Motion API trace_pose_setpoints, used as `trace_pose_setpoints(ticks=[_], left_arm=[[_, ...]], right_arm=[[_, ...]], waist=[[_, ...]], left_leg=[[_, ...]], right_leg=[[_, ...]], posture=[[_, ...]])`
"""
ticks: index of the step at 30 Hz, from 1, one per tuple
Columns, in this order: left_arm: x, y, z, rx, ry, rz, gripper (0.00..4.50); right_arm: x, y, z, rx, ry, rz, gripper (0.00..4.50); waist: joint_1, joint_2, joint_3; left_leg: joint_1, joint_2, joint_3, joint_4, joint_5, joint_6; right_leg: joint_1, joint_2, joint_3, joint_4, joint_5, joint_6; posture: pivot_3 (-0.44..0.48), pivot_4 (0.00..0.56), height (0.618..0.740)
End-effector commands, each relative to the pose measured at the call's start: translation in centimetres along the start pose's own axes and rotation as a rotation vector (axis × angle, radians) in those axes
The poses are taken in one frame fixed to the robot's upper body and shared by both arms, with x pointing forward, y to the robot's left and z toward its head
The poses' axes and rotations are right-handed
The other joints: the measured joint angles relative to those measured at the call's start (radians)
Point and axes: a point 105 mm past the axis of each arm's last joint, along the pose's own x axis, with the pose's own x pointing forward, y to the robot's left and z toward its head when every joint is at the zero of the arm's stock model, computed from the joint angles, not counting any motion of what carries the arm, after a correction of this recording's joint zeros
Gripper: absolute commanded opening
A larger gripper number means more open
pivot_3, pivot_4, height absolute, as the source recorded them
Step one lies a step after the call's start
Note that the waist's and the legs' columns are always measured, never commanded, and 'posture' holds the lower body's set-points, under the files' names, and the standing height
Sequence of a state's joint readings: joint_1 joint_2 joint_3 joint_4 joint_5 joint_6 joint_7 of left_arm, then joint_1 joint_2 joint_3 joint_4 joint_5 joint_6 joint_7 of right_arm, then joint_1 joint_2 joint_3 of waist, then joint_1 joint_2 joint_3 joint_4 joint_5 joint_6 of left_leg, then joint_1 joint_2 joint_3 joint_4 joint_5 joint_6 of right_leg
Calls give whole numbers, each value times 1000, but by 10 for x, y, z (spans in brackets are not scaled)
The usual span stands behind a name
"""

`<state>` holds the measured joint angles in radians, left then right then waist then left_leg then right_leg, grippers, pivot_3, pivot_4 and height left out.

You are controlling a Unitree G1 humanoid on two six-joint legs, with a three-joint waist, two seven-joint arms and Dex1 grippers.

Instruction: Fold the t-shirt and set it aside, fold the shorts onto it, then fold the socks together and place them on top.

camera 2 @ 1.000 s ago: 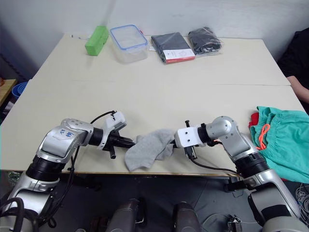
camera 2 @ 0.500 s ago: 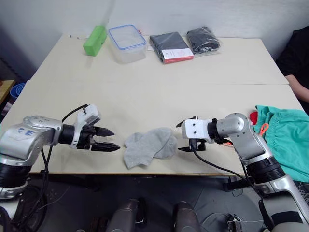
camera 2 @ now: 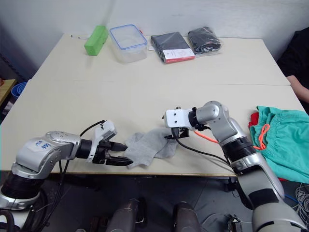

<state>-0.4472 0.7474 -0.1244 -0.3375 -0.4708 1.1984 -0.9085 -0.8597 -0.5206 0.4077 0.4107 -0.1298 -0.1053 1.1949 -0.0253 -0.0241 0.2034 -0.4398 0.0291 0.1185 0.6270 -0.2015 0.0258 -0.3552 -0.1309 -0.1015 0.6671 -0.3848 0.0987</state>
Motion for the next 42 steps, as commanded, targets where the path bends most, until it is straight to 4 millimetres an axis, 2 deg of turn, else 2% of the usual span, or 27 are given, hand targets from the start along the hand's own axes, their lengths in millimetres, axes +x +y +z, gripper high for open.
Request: trace_pose_setpoints(ticks=[1,8,9,14,18,22,25,27,30,33,36,39,41,42], left_arm=[[8,-8,-9,-27,12,-44,2665],[11,-10,-11,-49,-6,-52,382],[12,-10,-11,-49,-8,-55,28],[2,-13,3,-28,-44,-81,7],[-23,-13,23,39,-37,-94,7],[-50,-2,44,121,19,-82,7],[-56,12,52,176,71,-67,7],[-55,22,54,217,108,-74,7],[-41,34,59,252,148,-113,7],[-24,41,51,275,214,-160,7],[-8,52,46,272,242,-161,7],[-2,53,44,259,244,-185,7],[-2,53,44,267,241,-188,484],[-4,53,45,271,238,-188,712]], right_arm=[[3,-2,4,-26,-6,20,2561],[-1,-6,10,-16,-32,28,27],[-2,-6,11,-15,-35,28,0],[-14,-9,20,-15,-58,9,0],[-31,-10,32,20,-85,-22,0],[-54,3,40,91,-85,-59,0],[-60,18,39,141,-55,-79,0],[-61,31,38,177,-35,-92,0],[-56,45,39,226,-24,-134,0],[-46,55,31,242,19,-184,0],[-37,62,20,242,71,-229,0],[-33,64,15,262,85,-261,0],[-33,64,15,275,82,-275,0],[-33,65,15,285,77,-273,478]], waist=[[-2,0,0],[-3,0,0],[-2,0,0],[-2,0,0],[-1,0,0],[5,0,0],[4,0,0],[6,0,0],[11,0,0],[12,0,0],[14,0,0],[13,0,0],[13,0,0],[14,0,0]], left_leg=[[1,0,0,0,0,0],[1,0,0,0,0,0],[1,1,0,0,0,0],[0,0,0,0,0,0],[0,1,0,0,0,0],[-1,0,-1,-1,0,-1],[0,0,1,-3,-1,-1],[0,0,2,-4,-1,-1],[-1,0,3,-5,-1,-1],[-1,0,5,-4,-1,-1],[-1,1,6,-4,-1,-1],[-2,1,5,-3,0,0],[-2,1,5,-2,0,0],[-2,1,5,-2,0,0]], right_leg=[[0,0,0,0,0,0],[0,0,0,1,0,0],[0,0,0,1,0,0],[-1,0,0,1,0,0],[-1,0,0,1,0,0],[-1,0,-1,-1,0,0],[-1,0,-1,-4,0,0],[-2,1,-1,-4,0,0],[-3,2,-2,-4,0,0],[-4,3,-2,-4,0,0],[-5,2,-2,-3,0,0],[-5,1,-3,-3,0,0],[-5,1,-3,-3,0,0],[-4,1,-3,-3,0,0]], posture=[[0,150,740],[0,150,740],[0,150,740],[0,150,740],[0,150,740],[0,150,740],[0,150,740],[0,150,740],[0,150,740],[0,150,740],[0,150,740],[0,150,740],[0,150,740],[0,150,740]])
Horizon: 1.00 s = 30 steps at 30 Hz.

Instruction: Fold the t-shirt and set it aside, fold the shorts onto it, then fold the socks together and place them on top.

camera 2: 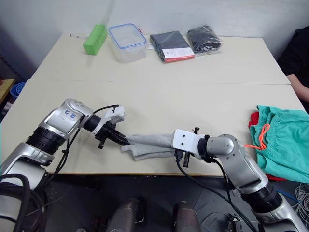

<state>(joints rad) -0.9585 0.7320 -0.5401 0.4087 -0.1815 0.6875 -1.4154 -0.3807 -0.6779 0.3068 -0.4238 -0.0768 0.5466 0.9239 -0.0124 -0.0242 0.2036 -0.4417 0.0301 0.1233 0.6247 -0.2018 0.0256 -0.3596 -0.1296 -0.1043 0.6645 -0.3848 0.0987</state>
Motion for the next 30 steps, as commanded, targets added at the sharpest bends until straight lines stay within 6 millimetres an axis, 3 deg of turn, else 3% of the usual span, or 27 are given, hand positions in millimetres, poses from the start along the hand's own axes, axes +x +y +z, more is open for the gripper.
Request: trace_pose_setpoints(ticks=[1,7,9,12,13,16,21,25,30], left_arm=[[-11,0,5,39,-8,14,1014],[-41,-25,19,122,-103,-41,2775],[-52,-36,31,163,-165,-46,3351],[-57,-48,51,198,-264,-45,3351],[-54,-50,57,199,-292,-43,3370],[-27,-51,62,219,-310,-20,2755],[18,-29,36,232,-178,119,1175],[45,-17,12,236,-63,188,48],[57,-18,-5,239,-9,188,48]], right_arm=[[-4,-1,5,9,-23,-25,703],[-25,-7,27,75,-128,5,2598],[-31,-13,31,91,-146,-7,2604],[-36,-19,37,122,-179,-27,2604],[-35,-21,41,144,-203,-28,2408],[-20,-23,53,176,-243,-26,1676],[7,-24,56,186,-226,-28,0],[25,-14,42,159,-164,3,0],[33,-3,9,64,-40,19,0]], waist=[[1,0,0],[-4,0,0],[-2,0,0],[0,0,0],[3,0,0],[6,0,0],[5,0,0],[8,0,0],[12,0,-1]], left_leg=[[0,0,0,0,0,0],[0,0,-1,0,0,0],[0,0,-3,0,0,0],[0,0,-4,1,0,1],[0,0,-4,1,0,1],[0,0,-5,2,-1,1],[0,0,-4,3,-1,1],[0,-1,-3,3,0,1],[1,-2,-3,3,-1,2]], right_leg=[[0,0,0,0,0,0],[0,0,0,0,0,0],[1,-1,1,0,0,0],[3,-1,1,-1,0,0],[3,-1,1,-1,0,0],[4,-1,2,0,0,0],[3,0,2,2,0,0],[1,0,2,4,0,0],[4,-1,1,3,0,0]], posture=[[0,150,740],[0,150,740],[0,150,740],[0,150,740],[0,150,740],[0,150,740],[0,150,740],[0,150,740],[0,150,740]])
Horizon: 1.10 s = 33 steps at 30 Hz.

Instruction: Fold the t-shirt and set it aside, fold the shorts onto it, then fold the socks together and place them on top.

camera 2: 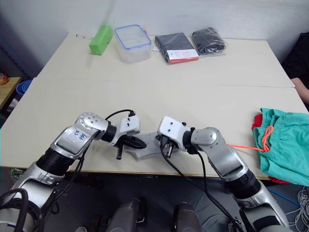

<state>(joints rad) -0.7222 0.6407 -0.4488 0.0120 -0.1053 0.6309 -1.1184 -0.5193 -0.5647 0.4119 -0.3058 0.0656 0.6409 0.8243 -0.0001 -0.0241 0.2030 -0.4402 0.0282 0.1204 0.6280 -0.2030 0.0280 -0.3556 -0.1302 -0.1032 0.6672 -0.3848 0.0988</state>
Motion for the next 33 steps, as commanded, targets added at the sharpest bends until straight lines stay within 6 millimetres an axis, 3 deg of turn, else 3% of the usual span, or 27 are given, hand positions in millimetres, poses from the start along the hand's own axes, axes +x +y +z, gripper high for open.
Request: trace_pose_setpoints(ticks=[1,6,11,14,17,21,26,29,33], left_arm=[[9,-6,-26,-47,82,4,48],[3,-12,-30,-72,75,-9,48],[-1,-11,-29,-87,63,1,48],[-3,-9,-23,-97,31,3,48],[-4,-8,-17,-87,18,6,48],[-2,-8,-13,-69,7,-2,48],[0,-10,-10,-53,4,-12,48],[0,-10,-9,-45,4,-15,48],[-1,-9,-8,-41,6,-13,48]], right_arm=[[-5,-7,-23,-123,92,-57,0],[-26,-34,-52,-232,206,-185,0],[-49,-50,-54,-156,196,-246,0],[-60,-49,-29,-5,68,-217,0],[-62,-51,-4,28,-7,-201,0],[-46,-41,22,46,-78,-156,0],[-26,-20,29,24,-93,-81,0],[-10,-7,12,-40,-21,-44,0],[-8,-17,-33,-149,165,-101,0]], waist=[[-1,0,0],[-3,1,-5],[-3,1,-5],[-2,1,-5],[-7,1,-5],[-11,2,-5],[-3,1,-5],[-4,1,-5],[-3,1,-5]], left_leg=[[0,0,0,0,0,0],[4,1,0,0,0,-1],[5,1,-1,0,0,-1],[6,2,-3,0,0,-1],[6,2,-3,-1,-1,-1],[6,3,-3,-2,-1,-2],[4,2,-3,-2,-2,-1],[2,2,-3,-1,-2,-1],[2,1,-2,-1,-2,-1]], right_leg=[[0,0,0,0,0,0],[3,-1,0,-1,0,0],[6,-1,0,-3,0,0],[9,-1,0,-5,0,0],[9,-1,-1,-6,0,0],[8,0,-1,-5,0,0],[7,-1,-1,-7,0,0],[6,-1,-1,-6,0,0],[5,0,-1,-6,0,0]], posture=[[0,150,740],[0,150,740],[0,150,740],[0,150,740],[0,150,740],[0,150,740],[0,150,740],[0,150,740],[0,150,740]])
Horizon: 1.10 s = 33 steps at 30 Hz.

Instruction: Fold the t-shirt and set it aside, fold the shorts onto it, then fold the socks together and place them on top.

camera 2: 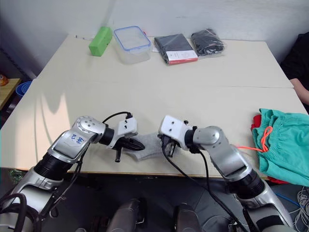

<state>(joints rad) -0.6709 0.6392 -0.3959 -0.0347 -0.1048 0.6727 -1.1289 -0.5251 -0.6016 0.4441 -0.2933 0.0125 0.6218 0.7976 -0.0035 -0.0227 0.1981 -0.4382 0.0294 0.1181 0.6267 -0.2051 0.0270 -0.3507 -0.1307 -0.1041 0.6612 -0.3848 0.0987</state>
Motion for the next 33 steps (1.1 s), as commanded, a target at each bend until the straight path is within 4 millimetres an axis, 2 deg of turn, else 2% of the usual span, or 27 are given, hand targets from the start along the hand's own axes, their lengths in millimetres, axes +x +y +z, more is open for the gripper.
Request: trace_pose_setpoints(ticks=[1,4,8,11,15,17,19,22,28,31,33], left_arm=[[2,-4,-4,4,30,-16,48],[0,-5,-5,4,32,-16,48],[-4,-5,-7,2,38,-10,48],[-6,-4,-7,3,37,-1,48],[-7,0,-3,9,28,7,48],[-7,0,-1,14,24,6,48],[-6,0,1,19,21,6,48],[-5,1,3,25,16,4,48],[-5,2,3,29,18,8,48],[-5,3,2,28,19,14,48],[-6,3,1,24,19,14,48]], right_arm=[[-6,-10,-33,-113,130,-59,0],[-19,-5,-60,-130,214,-32,0],[-38,1,-67,-45,207,-11,0],[-46,2,-41,135,45,3,0],[-56,-17,3,299,-140,-17,0],[-54,-26,13,328,-170,-40,0],[-49,-30,14,334,-160,-52,0],[-41,-25,-2,294,-69,-54,0],[-28,14,-35,249,65,57,0],[-25,7,-69,95,221,-43,0],[-29,1,-79,33,268,-76,0]], waist=[[0,0,0],[3,0,0],[5,-1,0],[8,-1,0],[-2,0,0],[-6,1,1],[-3,1,1],[4,1,1],[3,1,1],[0,1,0],[0,0,0]], left_leg=[[0,0,0,0,0,0],[1,0,0,0,0,0],[3,0,-2,0,0,0],[5,0,-4,0,-2,0],[4,1,-4,-1,-2,0],[4,1,-3,-1,-2,0],[3,1,-3,-2,-1,0],[1,0,-4,-2,-2,0],[-1,-1,-1,-1,-2,1],[1,0,-1,-1,-2,0],[3,1,-1,-1,-2,0]], right_leg=[[0,0,0,0,0,0],[0,0,0,0,0,0],[5,-1,-1,-3,0,0],[9,-1,-2,-4,0,0],[8,-1,-2,-4,0,0],[6,0,-2,-3,0,0],[4,0,-2,-2,0,0],[3,0,-2,-3,0,0],[1,-1,-2,-3,0,1],[2,0,-2,-2,0,1],[4,0,-1,-3,0,1]], posture=[[0,150,740],[0,150,740],[0,150,740],[0,150,740],[0,150,740],[0,150,740],[0,150,740],[0,150,740],[0,150,740],[0,150,740],[0,150,740]])
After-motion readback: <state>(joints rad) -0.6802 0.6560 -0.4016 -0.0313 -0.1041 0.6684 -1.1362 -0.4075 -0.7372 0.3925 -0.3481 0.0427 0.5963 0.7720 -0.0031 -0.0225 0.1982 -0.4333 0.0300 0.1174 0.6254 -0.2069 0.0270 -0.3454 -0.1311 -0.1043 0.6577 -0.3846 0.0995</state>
